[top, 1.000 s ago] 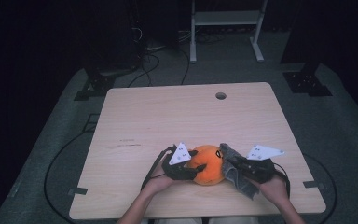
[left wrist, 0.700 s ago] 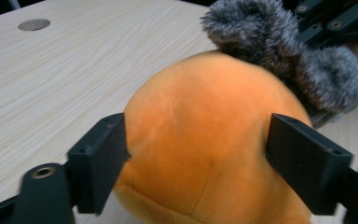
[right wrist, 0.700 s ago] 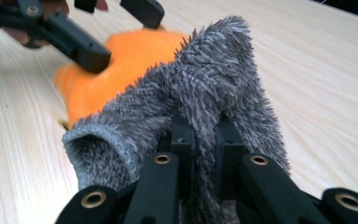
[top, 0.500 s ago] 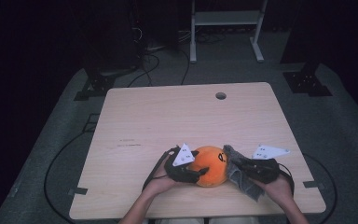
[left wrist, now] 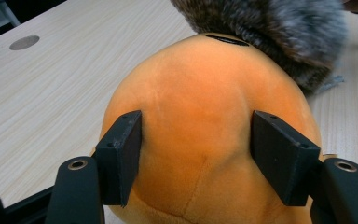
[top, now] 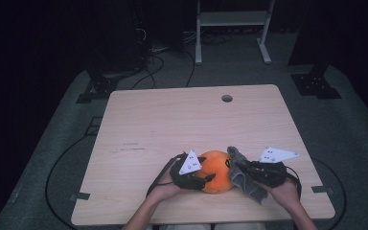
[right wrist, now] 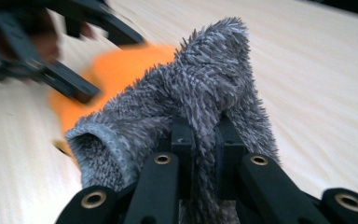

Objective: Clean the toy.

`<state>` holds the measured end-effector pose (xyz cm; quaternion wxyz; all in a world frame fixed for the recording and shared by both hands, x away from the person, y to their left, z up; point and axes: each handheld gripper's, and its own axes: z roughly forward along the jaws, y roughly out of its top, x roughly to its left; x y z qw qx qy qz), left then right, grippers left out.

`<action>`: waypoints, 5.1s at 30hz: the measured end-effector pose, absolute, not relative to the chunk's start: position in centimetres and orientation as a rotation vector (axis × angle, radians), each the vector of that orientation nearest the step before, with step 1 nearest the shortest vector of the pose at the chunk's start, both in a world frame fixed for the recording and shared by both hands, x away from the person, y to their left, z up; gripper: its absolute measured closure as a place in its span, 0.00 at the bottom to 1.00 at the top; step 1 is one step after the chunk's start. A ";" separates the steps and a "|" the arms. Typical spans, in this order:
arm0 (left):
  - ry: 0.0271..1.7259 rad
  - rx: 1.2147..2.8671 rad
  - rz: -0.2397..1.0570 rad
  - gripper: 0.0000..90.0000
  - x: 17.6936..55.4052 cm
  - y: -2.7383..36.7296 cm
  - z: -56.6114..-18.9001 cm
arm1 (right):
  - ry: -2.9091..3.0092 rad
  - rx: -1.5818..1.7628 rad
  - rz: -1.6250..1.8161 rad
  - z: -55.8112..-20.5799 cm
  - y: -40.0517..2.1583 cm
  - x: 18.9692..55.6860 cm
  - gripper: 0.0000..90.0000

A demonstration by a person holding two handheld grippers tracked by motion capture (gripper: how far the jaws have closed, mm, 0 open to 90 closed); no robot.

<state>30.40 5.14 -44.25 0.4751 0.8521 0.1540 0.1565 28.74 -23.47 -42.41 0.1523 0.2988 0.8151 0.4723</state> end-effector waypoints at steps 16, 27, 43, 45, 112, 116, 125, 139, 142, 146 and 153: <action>0.497 2.061 0.207 0.22 31.7 5.8 -44.1 | 2.415 0.740 1.308 -43.2 -23.2 27.7 0.90; 0.218 2.050 0.511 0.46 29.5 4.9 -42.5 | 2.346 0.725 1.340 -41.2 -23.1 27.3 0.90; 0.351 2.041 0.393 0.33 30.0 4.7 -43.2 | 2.387 0.802 1.306 -42.8 -24.2 27.8 0.90; 0.344 2.040 0.392 0.33 30.0 4.8 -43.3 | 2.385 0.830 1.274 -43.1 -24.8 28.0 0.90; 0.177 2.054 0.394 0.39 28.2 3.2 -43.0 | 2.364 0.611 1.328 -39.9 -21.8 26.9 0.90; 0.189 2.034 0.330 0.39 28.7 3.9 -42.9 | 2.367 0.653 1.308 -40.9 -22.7 27.8 0.90; 0.135 2.063 0.393 0.40 28.1 3.1 -43.0 | 2.362 0.601 1.294 -39.7 -21.7 27.1 0.90; 0.132 2.065 0.354 0.45 28.3 3.3 -42.3 | 2.362 0.592 1.320 -39.2 -21.2 27.0 0.90; 0.176 2.012 0.267 0.35 29.1 4.8 -41.6 | 2.365 0.632 1.354 -40.2 -21.6 27.6 0.90; 0.225 1.998 0.260 0.59 29.9 5.5 -41.8 | 2.340 0.676 1.374 -40.6 -22.2 27.9 0.90; 0.305 2.003 0.295 0.65 30.3 5.1 -42.7 | 2.296 0.765 1.294 -40.9 -23.2 27.9 0.90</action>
